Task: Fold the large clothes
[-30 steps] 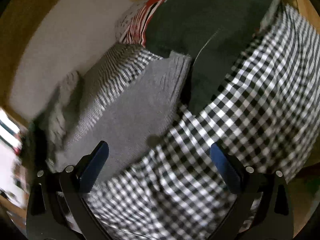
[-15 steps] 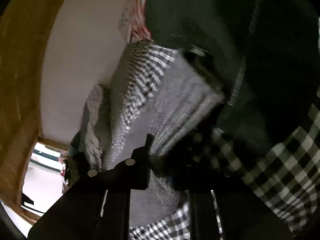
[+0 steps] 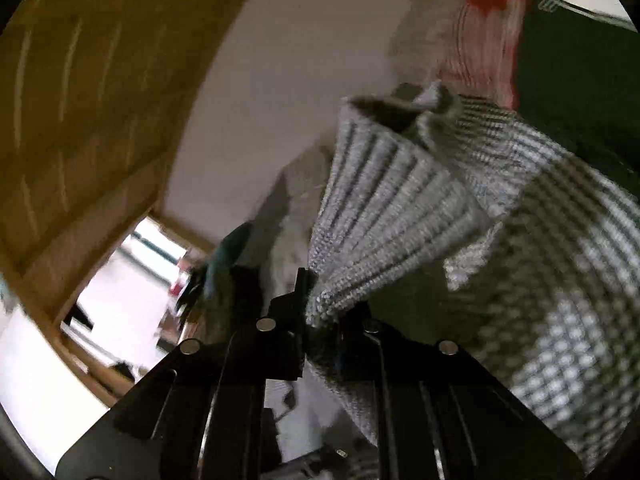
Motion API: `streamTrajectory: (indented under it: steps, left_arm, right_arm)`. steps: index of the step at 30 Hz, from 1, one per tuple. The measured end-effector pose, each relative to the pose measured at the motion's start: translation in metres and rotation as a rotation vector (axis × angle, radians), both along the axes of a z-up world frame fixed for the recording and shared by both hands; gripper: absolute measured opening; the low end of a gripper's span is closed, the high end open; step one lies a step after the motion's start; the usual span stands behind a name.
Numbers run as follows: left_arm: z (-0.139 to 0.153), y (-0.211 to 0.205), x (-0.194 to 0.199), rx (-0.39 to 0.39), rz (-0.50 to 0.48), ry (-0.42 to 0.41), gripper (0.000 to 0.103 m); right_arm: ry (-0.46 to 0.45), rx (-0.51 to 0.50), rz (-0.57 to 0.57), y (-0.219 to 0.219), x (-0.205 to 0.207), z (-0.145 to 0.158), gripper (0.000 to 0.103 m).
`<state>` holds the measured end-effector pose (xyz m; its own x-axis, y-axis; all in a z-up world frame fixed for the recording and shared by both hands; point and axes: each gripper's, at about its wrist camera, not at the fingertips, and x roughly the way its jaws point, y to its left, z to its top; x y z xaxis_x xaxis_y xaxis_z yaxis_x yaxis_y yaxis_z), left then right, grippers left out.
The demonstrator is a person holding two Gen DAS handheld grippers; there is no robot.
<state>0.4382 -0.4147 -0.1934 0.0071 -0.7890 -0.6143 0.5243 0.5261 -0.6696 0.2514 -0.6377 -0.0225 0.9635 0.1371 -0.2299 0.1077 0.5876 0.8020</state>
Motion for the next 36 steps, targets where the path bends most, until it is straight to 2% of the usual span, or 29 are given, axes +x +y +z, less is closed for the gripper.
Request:
streamTrajectory:
  steps: [3, 5, 11, 13, 15, 19, 21, 24, 32, 36]
  left_arm:
    - [0.009, 0.008, 0.001, -0.032, -0.044, -0.018, 0.073]
    - [0.014, 0.015, 0.005, -0.024, -0.057, -0.029, 0.084]
    - [0.024, 0.064, 0.023, 0.031, -0.050, -0.067, 0.087]
    - [0.029, 0.080, 0.028, 0.081, -0.004, -0.110, 0.093]
    - [0.037, 0.106, 0.036, 0.079, 0.014, -0.134, 0.093]
    - [0.053, 0.162, 0.058, 0.114, 0.126, -0.214, 0.093]
    - [0.053, 0.193, 0.073, 0.124, 0.180, -0.219, 0.093]
    - [0.049, 0.235, 0.093, 0.185, 0.267, -0.238, 0.093]
    - [0.060, 0.352, 0.125, 0.308, 0.445, -0.363, 0.093]
    - [0.064, 0.403, 0.138, 0.362, 0.541, -0.395, 0.093]
  right_arm:
    - [-0.013, -0.041, 0.083, 0.032, 0.027, 0.024, 0.011]
    - [-0.014, -0.061, 0.128, 0.051, 0.042, 0.034, 0.011]
    - [0.015, -0.116, 0.244, 0.115, 0.096, 0.053, 0.010]
    - [0.022, -0.135, 0.277, 0.137, 0.120, 0.056, 0.010]
    - [0.033, -0.152, 0.304, 0.158, 0.135, 0.054, 0.010]
    - [0.055, -0.174, 0.353, 0.190, 0.162, 0.050, 0.010]
    - [0.059, -0.170, 0.379, 0.204, 0.172, 0.046, 0.009]
    - [0.082, -0.189, 0.419, 0.238, 0.193, 0.036, 0.009]
    - [0.120, -0.220, 0.530, 0.322, 0.244, 0.015, 0.009]
    - [0.145, -0.234, 0.588, 0.372, 0.276, -0.002, 0.009]
